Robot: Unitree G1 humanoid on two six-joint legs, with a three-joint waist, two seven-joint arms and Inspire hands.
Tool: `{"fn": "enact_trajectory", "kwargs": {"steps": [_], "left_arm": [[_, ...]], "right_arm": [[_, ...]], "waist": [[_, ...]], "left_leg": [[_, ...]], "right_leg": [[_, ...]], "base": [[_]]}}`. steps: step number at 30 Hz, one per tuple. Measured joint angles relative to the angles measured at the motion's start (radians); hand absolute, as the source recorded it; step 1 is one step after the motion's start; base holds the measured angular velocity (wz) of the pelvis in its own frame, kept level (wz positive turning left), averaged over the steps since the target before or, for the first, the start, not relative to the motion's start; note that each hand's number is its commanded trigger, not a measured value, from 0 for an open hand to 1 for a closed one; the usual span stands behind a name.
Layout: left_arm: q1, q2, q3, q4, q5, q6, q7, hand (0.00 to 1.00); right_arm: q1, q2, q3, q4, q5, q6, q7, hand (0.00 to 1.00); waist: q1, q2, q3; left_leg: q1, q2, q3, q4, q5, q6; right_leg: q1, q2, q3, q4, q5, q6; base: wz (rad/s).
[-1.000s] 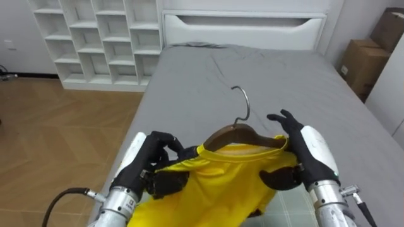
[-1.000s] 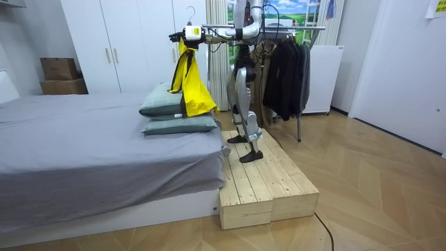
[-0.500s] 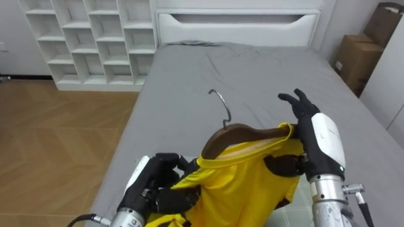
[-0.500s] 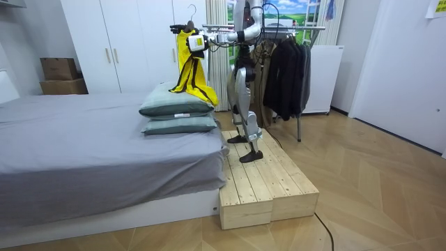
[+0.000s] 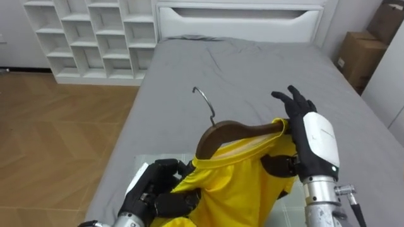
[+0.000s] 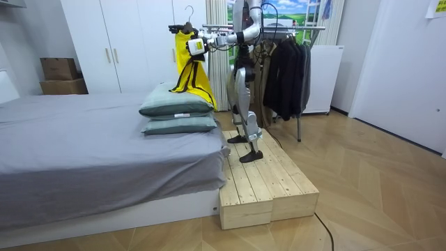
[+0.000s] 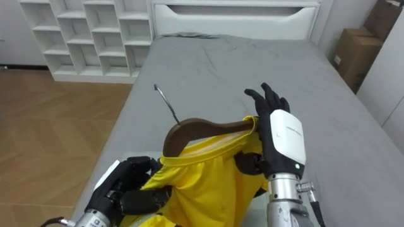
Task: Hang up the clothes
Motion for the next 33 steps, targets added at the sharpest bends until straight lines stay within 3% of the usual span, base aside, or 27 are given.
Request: {"fn": "enact_trajectory", "kwargs": {"steps": [10,14,20,26,27,28,29,30,31,32,33], "left_arm": [[0.000,0.007,-0.013,0.003,0.001,0.024,-0.001,1.00],[-0.001,0.025,-0.013,0.003,0.001,0.027,-0.001,1.00],[-0.016,0.072,-0.034,0.003,0.003,0.034,-0.010,1.00],[-0.031,0.100,-0.042,0.003,0.005,0.034,-0.023,1.00],[-0.034,0.104,-0.043,0.003,0.008,0.034,-0.023,1.00],[-0.036,0.105,-0.043,0.003,0.015,0.034,-0.023,1.00],[-0.039,0.108,-0.043,0.003,0.024,0.034,-0.023,1.00],[-0.040,0.111,-0.043,0.004,0.028,0.034,-0.024,1.00],[-0.042,0.112,-0.043,0.006,0.030,0.034,-0.025,1.00],[-0.046,0.112,-0.042,0.007,0.044,0.034,-0.026,1.00],[-0.049,0.114,-0.042,0.008,0.049,0.034,-0.026,1.00]], "right_arm": [[-0.009,-0.077,0.070,-0.003,-0.120,0.022,0.091,0.00],[-0.011,-0.096,0.081,-0.011,-0.125,0.030,0.144,0.00],[-0.013,-0.166,0.121,-0.025,-0.177,0.048,0.234,0.00],[-0.013,-0.181,0.137,-0.040,-0.197,0.052,0.277,0.00],[-0.013,-0.181,0.137,-0.040,-0.198,0.054,0.280,0.18],[-0.013,-0.181,0.137,-0.040,-0.199,0.055,0.284,0.27],[-0.013,-0.181,0.137,-0.040,-0.200,0.058,0.294,0.58],[-0.013,-0.181,0.137,-0.040,-0.202,0.059,0.302,0.62],[-0.013,-0.181,0.137,-0.040,-0.205,0.059,0.304,0.83],[-0.012,-0.181,0.137,-0.040,-0.222,0.063,0.307,0.88],[-0.012,-0.182,0.137,-0.040,-0.243,0.066,0.310,1.00]], "waist": [[0.007,-0.008,0.0020],[0.014,-0.025,0.0102],[0.036,-0.042,0.0092],[0.043,-0.041,0.0094],[0.045,-0.041,0.0094],[0.045,-0.041,0.0094],[0.046,-0.041,0.0096],[0.044,-0.041,0.0098],[0.044,-0.041,0.0098],[0.045,-0.041,0.0100],[0.045,-0.041,0.0100]], "left_leg": [[-0.006,0.000,-0.002,0.000,0.000,0.000],[-0.008,0.000,-0.002,0.003,0.000,0.000],[-0.018,0.001,-0.005,0.009,0.000,0.000],[-0.021,0.001,-0.011,0.010,0.000,0.000],[-0.021,0.001,-0.015,0.010,0.000,0.000],[-0.020,0.001,-0.015,0.010,0.000,0.000],[-0.019,0.001,-0.018,0.010,0.000,0.000],[-0.018,0.001,-0.020,0.010,0.000,0.000],[-0.018,0.001,-0.021,0.011,0.000,0.000],[-0.019,0.001,-0.024,0.011,0.000,0.000],[-0.020,0.001,-0.025,0.012,0.000,0.000]], "right_leg": [[0.002,0.000,-0.002,-0.001,0.000,0.000],[0.000,0.000,-0.001,-0.002,0.000,0.000],[-0.010,0.000,-0.001,0.000,0.001,-0.002],[-0.009,0.000,-0.009,0.000,0.001,-0.002],[-0.006,0.000,-0.013,0.000,0.001,-0.002],[-0.005,0.000,-0.014,-0.001,0.001,-0.002],[-0.002,0.000,-0.016,-0.002,0.001,-0.002],[0.001,0.000,-0.017,-0.002,0.001,-0.002],[0.002,0.000,-0.018,-0.002,0.001,-0.002],[0.002,0.000,-0.021,-0.002,0.001,-0.002],[0.002,0.000,-0.021,-0.002,0.001,-0.002]], "base": [[0.00],[0.00],[0.00],[0.02],[0.07],[0.07],[0.05],[0.06],[0.06],[0.05],[0.04]]}}
